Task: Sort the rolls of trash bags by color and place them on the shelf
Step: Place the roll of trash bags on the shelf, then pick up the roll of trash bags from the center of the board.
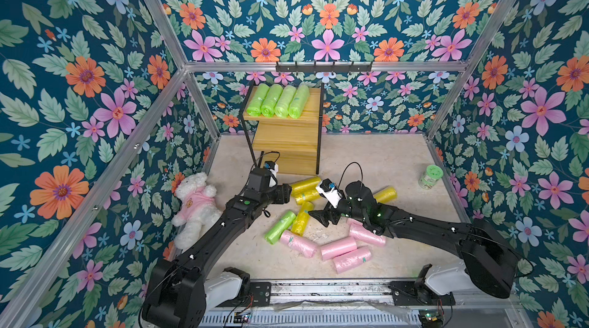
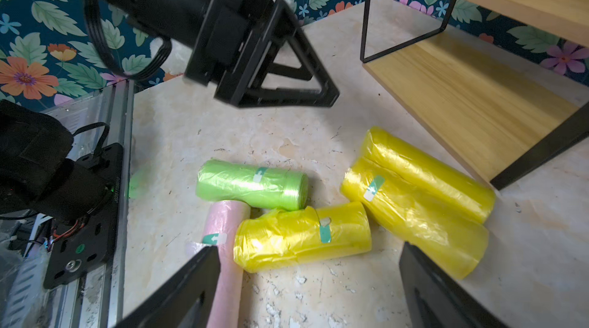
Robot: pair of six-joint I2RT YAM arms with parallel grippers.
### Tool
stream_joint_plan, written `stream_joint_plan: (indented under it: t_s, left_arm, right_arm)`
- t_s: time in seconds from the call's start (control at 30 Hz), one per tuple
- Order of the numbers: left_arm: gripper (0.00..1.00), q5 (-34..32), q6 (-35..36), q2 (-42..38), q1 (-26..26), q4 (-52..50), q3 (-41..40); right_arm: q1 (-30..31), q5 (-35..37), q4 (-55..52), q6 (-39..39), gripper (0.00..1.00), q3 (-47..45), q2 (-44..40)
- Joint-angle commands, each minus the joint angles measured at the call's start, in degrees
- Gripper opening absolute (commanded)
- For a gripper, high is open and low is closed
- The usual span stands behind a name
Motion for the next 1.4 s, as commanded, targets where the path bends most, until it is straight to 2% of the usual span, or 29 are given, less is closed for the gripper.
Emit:
stream_joint_plan:
  t_s: [0.0,0.17,0.37,0.57,0.7,0.97,1.13,1.27,1.37]
  left_arm:
    - [0.75,-6.58,-0.35,1.16,-2.74,-4.53,-0.76]
    - [0.76,-8.75,-2.47,0.90,-5.35,-7.34,-3.46]
    - [0.78,-9.35,-3.84,2.08,-8.12,-10.54,-4.77]
    - [0.78,-10.66,-4.38,3.42,-8.44,-12.27,-5.40]
    - [0.75,-8.82,-4.05,5.90,-8.45,-11.59,-5.14]
    - [0.60,-15.02,-4.60,8.88,-7.78,-7.88,-4.14]
    - [0.57,-17.98,-5.17,11.77,-3.77,0.37,-3.75]
    - [0.60,-19.55,-3.45,14.67,-0.95,3.54,-0.66]
    - [0.69,-19.13,-2.42,15.29,-0.70,2.62,0.85]
  right_arm:
    - [-2.74,-2.65,4.18,4.36,0.92,-1.30,-0.31]
    - [-6.63,-3.83,9.14,8.17,0.92,-4.94,-2.23]
    - [-7.41,-3.55,10.75,8.54,0.92,-6.63,-2.67]
    - [-7.99,-3.54,11.73,9.06,0.92,-7.83,-2.85]
    - [-8.03,-3.26,12.03,9.50,0.92,-8.30,-3.10]
    - [-8.10,-2.43,11.65,9.84,0.92,-8.43,-3.66]
    - [-8.09,-2.71,11.69,10.28,0.92,-7.82,-3.07]
    - [-8.09,-2.49,10.36,10.21,0.92,-7.09,-3.15]
    - [-8.12,-2.07,9.58,10.13,0.92,-7.44,-3.80]
